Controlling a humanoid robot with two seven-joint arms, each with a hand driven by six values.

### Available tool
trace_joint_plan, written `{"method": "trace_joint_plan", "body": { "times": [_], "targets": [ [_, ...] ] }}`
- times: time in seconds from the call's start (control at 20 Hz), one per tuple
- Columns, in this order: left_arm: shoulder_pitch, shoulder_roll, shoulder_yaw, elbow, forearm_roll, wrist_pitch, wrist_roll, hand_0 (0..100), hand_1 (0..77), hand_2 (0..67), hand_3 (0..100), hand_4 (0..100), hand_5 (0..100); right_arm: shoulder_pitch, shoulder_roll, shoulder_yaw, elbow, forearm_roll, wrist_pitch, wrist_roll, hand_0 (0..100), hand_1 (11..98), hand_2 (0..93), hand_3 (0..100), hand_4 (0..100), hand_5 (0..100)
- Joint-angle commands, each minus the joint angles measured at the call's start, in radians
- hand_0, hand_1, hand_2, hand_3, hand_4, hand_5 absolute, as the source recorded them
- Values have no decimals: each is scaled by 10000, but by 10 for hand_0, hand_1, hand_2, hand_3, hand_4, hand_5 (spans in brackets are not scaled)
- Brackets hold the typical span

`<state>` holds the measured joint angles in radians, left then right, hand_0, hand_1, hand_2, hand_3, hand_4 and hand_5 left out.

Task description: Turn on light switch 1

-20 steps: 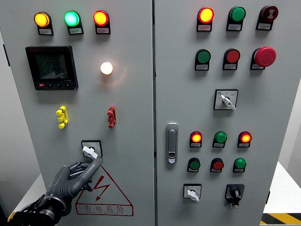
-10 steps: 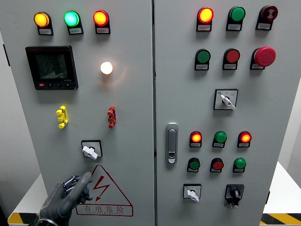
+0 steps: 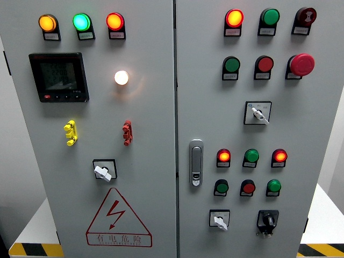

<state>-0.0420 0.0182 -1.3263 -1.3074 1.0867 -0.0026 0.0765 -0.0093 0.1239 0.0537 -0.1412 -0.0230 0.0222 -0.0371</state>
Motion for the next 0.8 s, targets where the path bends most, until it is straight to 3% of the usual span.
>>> {"method": "trace_joint_plan", "body": {
  "times": [0.0, 0.25, 0.35, 0.45, 0.55, 0.65, 0.75],
  "targets": [
    [113, 17, 820, 1792, -663, 42, -823, 0, 400, 301, 395, 587, 539, 1, 3, 0, 1, 0, -7, 3, 0, 203, 0, 198, 194, 104],
    [-132, 247, 2552, 5627, -2779, -111, -2126, 0, 364, 293, 384, 560, 541, 1, 3, 0, 1, 0, 9, 3, 0, 199, 0, 198, 194, 104],
    [-483, 492, 3563, 7161, -3592, -706, -2772, 0, 353, 290, 373, 551, 538, 1, 3, 0, 1, 0, 8, 3, 0, 201, 0, 198, 194, 104],
    [-607, 493, 4774, 8740, -4526, -1580, -3308, 0, 340, 285, 357, 529, 530, 1, 3, 0, 1, 0, -7, 3, 0, 201, 0, 198, 194, 104],
    [-608, 371, 5940, 10136, -5599, -2545, -3617, 0, 314, 279, 316, 492, 513, 1, 3, 0, 1, 0, 9, 3, 0, 202, 0, 198, 194, 104],
    [-593, 142, 7030, 11212, -6688, -3665, -3618, 0, 292, 262, 253, 445, 449, 1, 3, 0, 1, 0, 9, 3, 0, 203, 0, 199, 194, 104],
    [-531, -104, 7951, 11966, -7519, -3885, -3465, 0, 261, 246, 208, 388, 412, 1, 3, 0, 1, 0, 8, 3, 0, 196, 0, 199, 194, 104]
  ]
}}
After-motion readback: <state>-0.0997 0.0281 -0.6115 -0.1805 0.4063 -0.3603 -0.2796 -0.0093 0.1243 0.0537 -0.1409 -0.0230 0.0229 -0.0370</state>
